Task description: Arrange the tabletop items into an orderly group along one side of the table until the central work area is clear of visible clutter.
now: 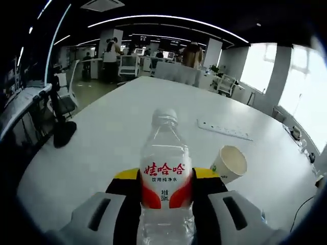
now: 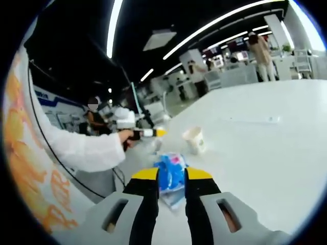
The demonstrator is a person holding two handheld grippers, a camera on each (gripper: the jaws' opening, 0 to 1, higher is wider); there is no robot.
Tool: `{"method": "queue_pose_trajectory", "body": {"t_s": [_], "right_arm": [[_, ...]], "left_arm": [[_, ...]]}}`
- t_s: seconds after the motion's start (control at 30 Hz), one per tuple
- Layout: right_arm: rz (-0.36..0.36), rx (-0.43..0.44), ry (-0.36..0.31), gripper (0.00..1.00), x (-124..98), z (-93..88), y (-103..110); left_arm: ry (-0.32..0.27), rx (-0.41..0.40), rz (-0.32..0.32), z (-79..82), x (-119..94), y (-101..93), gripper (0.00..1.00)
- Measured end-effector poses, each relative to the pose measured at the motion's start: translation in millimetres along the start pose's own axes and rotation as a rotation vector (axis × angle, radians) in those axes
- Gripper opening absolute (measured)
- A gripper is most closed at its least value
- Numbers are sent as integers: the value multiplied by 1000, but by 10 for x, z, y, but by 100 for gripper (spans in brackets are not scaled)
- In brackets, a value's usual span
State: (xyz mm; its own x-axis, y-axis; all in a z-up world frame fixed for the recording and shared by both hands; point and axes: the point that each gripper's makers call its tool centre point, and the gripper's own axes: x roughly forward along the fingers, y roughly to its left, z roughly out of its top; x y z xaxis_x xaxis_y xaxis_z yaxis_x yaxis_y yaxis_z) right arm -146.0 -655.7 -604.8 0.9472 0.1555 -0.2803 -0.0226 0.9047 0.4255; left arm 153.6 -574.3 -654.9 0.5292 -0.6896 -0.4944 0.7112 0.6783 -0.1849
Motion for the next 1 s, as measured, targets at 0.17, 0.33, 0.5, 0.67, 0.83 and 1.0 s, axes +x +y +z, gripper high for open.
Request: {"method": "queue_pose_trajectory", "body": {"t_s": [0.17,0.33,0.5,0.67,0.83,1.0], "right_arm": [[-3,3,-14,18,-28,25,20],[-8,18,-35,19,-48,68,26],[-7,33,-50,20,-45,106,42],[-1,33,-77,21,-61,233,86],[4,11,-101,22,-87,438,123],[53,-23,-181,23,-32,938,281]], "left_arm": [[-88,12,-55,275,-246,-217,37],[-157,86,-131,479,-558,-503,37],[-187,114,-214,542,-809,-818,38],[-194,149,-272,480,-963,-1115,38],[-186,216,-347,385,-1065,-1434,38],[-195,316,-432,316,-1195,-1801,38]]}}
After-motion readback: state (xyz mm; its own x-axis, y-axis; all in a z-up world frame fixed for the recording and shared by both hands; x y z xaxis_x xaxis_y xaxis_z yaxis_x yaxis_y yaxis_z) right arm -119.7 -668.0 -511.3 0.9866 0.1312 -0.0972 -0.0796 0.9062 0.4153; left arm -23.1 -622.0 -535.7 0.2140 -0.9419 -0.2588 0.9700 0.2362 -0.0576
